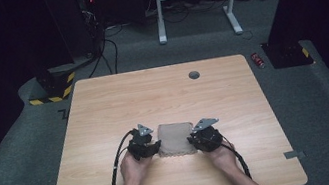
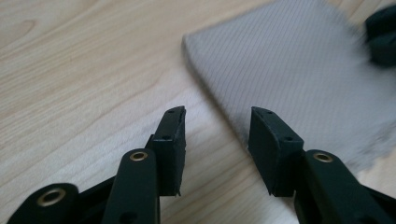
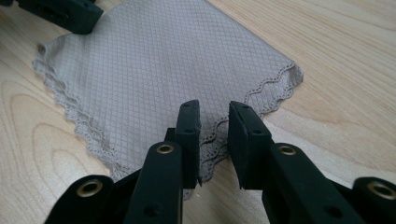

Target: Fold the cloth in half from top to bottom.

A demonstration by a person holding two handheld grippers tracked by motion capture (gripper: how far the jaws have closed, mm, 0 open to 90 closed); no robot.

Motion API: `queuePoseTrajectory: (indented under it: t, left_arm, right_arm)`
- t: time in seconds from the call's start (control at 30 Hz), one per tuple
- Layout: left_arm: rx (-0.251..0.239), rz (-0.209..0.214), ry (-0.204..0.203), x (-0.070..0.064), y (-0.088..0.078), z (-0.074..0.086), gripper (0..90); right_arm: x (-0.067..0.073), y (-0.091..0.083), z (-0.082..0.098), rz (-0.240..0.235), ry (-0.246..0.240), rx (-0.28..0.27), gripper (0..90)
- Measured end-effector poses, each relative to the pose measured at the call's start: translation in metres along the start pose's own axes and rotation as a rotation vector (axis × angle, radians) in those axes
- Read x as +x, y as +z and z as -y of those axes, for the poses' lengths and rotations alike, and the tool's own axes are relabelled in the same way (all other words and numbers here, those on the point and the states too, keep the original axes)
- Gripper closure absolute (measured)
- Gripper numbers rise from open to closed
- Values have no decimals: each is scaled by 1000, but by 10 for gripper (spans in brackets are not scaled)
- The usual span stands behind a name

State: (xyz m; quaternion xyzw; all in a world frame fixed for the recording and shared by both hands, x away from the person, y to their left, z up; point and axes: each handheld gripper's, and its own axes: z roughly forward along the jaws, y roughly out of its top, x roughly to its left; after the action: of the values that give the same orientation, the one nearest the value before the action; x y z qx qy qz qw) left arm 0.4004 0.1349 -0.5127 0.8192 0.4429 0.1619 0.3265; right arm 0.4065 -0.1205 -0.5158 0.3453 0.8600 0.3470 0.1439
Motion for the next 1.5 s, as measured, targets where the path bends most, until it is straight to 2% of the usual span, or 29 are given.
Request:
queuePoseTrajectory:
  t: [0.03, 0.13, 0.17, 0.23, 0.3, 0.47, 0.57, 0.63, 0.7, 0.83, 0.97, 1.03, 1.1, 1.17, 1.33, 1.5]
  left_arm:
    - [-1, 1, -10, 1, -1, 2, 560]
    - [2, -21, -5, 2, -3, 4, 557]
    - [-13, -18, -11, 2, -5, 5, 556]
    - [-40, 15, -50, 7, -11, 7, 546]
    - [-49, 30, -82, 11, -15, 8, 528]
    - [-95, -4, -115, 27, -30, 13, 510]
    - [-124, 7, -154, 34, -36, 18, 504]
    - [-139, 5, -151, 35, -39, 20, 503]
    - [-140, -4, -132, 35, -40, 23, 499]
    - [-143, -17, -122, 37, -44, 30, 491]
    - [-151, -26, -131, 42, -50, 40, 481]
    - [-154, -33, -147, 47, -53, 47, 480]
    - [-161, -23, -182, 52, -55, 51, 480]
    - [-162, -21, -198, 54, -56, 52, 478]
    - [-153, -43, -197, 58, -55, 57, 477]
    - [-133, -84, -193, 64, -56, 64, 475]
  right_arm:
    - [0, 0, 0, 3, -8, -1, 736]
    - [-1, 0, -1, -1, -6, 5, 719]
    - [-1, 0, -1, -1, -6, 6, 715]
    - [-2, -2, -1, 5, 7, 1, 709]
    - [-5, -5, 0, 2, 28, -20, 700]
    - [-14, -21, 4, 21, 49, -61, 689]
    - [-21, -29, 11, 44, 63, -66, 686]
    - [-25, -35, 15, 60, 82, -63, 682]
    - [-28, -41, 19, 72, 98, -82, 677]
    - [-34, -52, 25, 96, 127, -103, 663]
    - [-41, -60, 33, 107, 162, -101, 651]
    - [-44, -63, 39, 112, 173, -100, 647]
    - [-47, -66, 44, 120, 184, -98, 645]
    - [-49, -68, 49, 130, 187, -96, 644]
    - [-50, -70, 59, 147, 205, -87, 642]
    - [-54, -73, 69, 167, 223, -78, 635]
